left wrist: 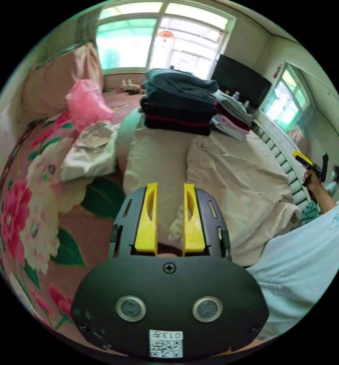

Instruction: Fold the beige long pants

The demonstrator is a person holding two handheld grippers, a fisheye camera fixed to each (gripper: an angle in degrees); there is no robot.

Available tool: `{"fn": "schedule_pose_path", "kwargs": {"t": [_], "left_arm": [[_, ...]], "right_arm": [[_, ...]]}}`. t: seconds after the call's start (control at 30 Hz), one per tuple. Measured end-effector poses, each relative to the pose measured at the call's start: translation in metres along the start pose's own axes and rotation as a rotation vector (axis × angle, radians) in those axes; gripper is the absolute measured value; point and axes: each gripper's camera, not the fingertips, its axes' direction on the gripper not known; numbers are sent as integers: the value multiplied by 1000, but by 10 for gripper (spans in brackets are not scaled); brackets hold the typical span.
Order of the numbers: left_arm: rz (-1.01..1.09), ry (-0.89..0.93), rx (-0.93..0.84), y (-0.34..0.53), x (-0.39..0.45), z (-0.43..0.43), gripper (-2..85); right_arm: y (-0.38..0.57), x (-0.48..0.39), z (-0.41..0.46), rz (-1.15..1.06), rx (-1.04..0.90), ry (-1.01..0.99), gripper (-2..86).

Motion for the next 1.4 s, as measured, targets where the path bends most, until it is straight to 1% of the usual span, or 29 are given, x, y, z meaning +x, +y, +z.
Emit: {"fn": "schedule_pose_path", "kwargs": {"t": [0.07, 0.13, 0.17, 0.2, 0.23, 0.27, 0.33, 0.4, 0.43, 0.5, 0.53, 0.57, 0.63, 0.7, 0.77, 0.83, 0.93, 1.03, 1.1, 1.13, 1.17, 1.2, 1.23, 1.27, 1.33, 1.4], "left_arm": [[90, 5, -4, -44, 18, 29, 109], [174, 38, -14, -99, 41, 67, 113], [193, 56, -20, -112, 46, 76, 113], [231, 70, -41, -137, 57, 95, 114], [259, 46, -60, -159, 65, 114, 116], [266, 36, -70, -170, 68, 122, 116], [228, 54, -125, -203, 71, 154, 119], [208, 84, -142, -220, 73, 171, 119], [205, 90, -180, -229, 76, 182, 119], [215, 98, -222, -238, 81, 193, 109], [225, 101, -246, -241, 85, 198, 90], [226, 111, -254, -243, 86, 200, 81], [195, 139, -275, -249, 89, 202, 36], [187, 97, -311, -251, 94, 202, 23], [207, 59, -297, -253, 104, 196, 15], [274, -27, -256, -254, 124, 179, 10], [328, -90, -177, -250, 145, 149, 7], [327, -121, -98, -240, 156, 117, 6], [308, -131, -67, -233, 159, 101, 5], [293, -129, -48, -228, 159, 93, 5], [287, -133, -40, -226, 160, 89, 5], [279, -141, -31, -223, 161, 84, 5], [268, -137, -23, -220, 162, 80, 5], [266, -135, -19, -219, 163, 78, 5], [273, -147, -9, -215, 167, 72, 5], [272, -146, 3, -211, 169, 69, 5]], "right_arm": [[39, 14, 1, 125, -200, 118, 41], [64, 29, -6, 235, -199, 147, 47], [79, 45, -7, 316, -227, 162, 68], [86, 53, -6, 351, -252, 168, 79], [100, 73, -4, 433, -286, 186, 89], [113, 92, -4, 518, -301, 209, 94], [130, 119, -4, 597, -329, 250, 97], [143, 142, 0, 628, -356, 307, 99], [149, 159, 6, 644, -379, 318, 100], [159, 187, 16, 698, -409, 312, 102], [165, 207, 26, 729, -435, 303, 105], [171, 224, 36, 752, -458, 303, 110], [180, 252, 50, 820, -460, 293, 120], [189, 280, 63, 906, -456, 244, 126], [197, 310, 81, 984, -445, 188, 128], [203, 328, 91, 1036, -436, 196, 127], [215, 356, 111, 1096, -450, 176, 127], [218, 370, 130, 1091, -481, 163, 125], [218, 375, 143, 1066, -535, 168, 120], [220, 377, 155, 1053, -608, 168, 110], [223, 378, 162, 1040, -635, 171, 97], [224, 379, 161, 1053, -622, 167, 89], [228, 381, 160, 1086, -609, 157, 68], [229, 381, 159, 1071, -606, 161, 42], [233, 380, 151, 1049, -625, 195, 34], [239, 376, 139, 1053, -557, 190, 30]]}}
